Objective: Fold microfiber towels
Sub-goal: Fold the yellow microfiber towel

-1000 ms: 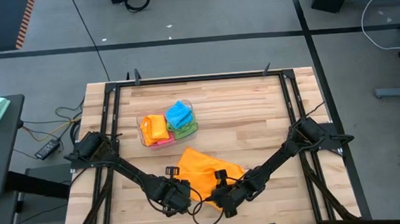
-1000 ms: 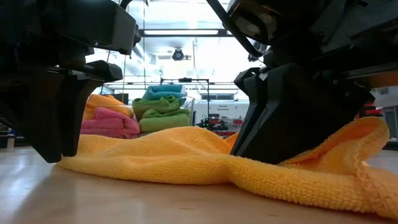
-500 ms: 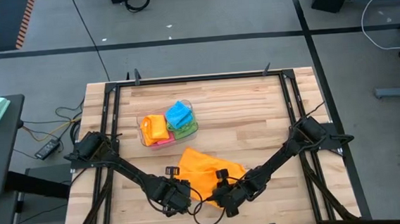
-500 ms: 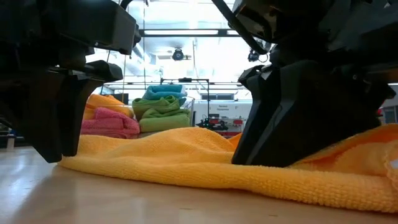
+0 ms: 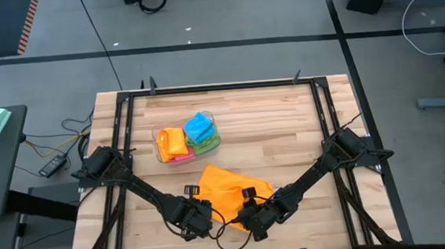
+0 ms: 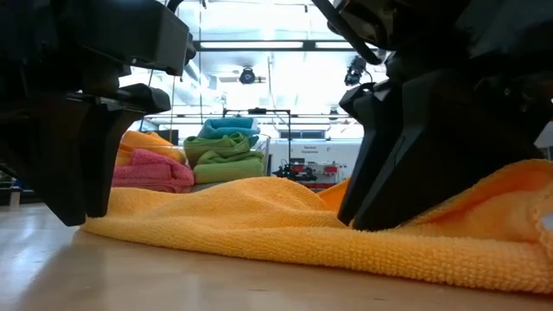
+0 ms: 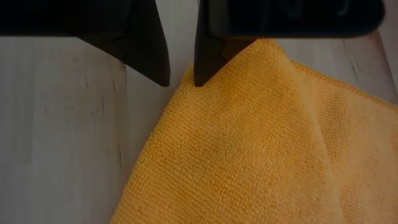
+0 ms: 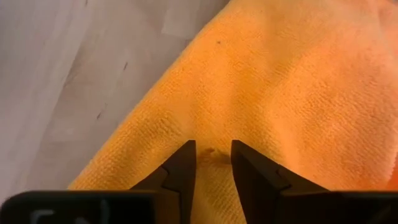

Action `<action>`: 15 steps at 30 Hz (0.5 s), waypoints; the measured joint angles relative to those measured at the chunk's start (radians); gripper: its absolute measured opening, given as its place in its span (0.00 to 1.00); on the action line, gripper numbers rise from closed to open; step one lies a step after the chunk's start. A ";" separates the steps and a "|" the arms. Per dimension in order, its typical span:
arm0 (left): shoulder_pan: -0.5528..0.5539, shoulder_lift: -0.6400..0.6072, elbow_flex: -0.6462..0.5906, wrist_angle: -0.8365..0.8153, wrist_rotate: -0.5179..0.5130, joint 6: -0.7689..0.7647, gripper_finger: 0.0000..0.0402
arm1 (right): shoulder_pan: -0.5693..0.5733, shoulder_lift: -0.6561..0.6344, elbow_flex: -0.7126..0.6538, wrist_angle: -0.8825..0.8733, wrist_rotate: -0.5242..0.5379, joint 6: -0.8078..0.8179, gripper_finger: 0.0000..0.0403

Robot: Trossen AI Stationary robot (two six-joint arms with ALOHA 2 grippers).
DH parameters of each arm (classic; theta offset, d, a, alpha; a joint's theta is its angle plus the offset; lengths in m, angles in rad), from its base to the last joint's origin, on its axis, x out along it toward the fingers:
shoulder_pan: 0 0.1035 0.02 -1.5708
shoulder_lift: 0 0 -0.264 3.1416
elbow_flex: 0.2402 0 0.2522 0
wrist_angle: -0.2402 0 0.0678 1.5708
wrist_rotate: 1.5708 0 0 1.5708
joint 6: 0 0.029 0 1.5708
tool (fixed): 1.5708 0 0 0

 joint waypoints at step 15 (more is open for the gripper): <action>0.000 0.000 0.000 0.002 0.000 0.000 0.21 | 0.009 -0.033 0.000 -0.077 0.040 0.022 0.09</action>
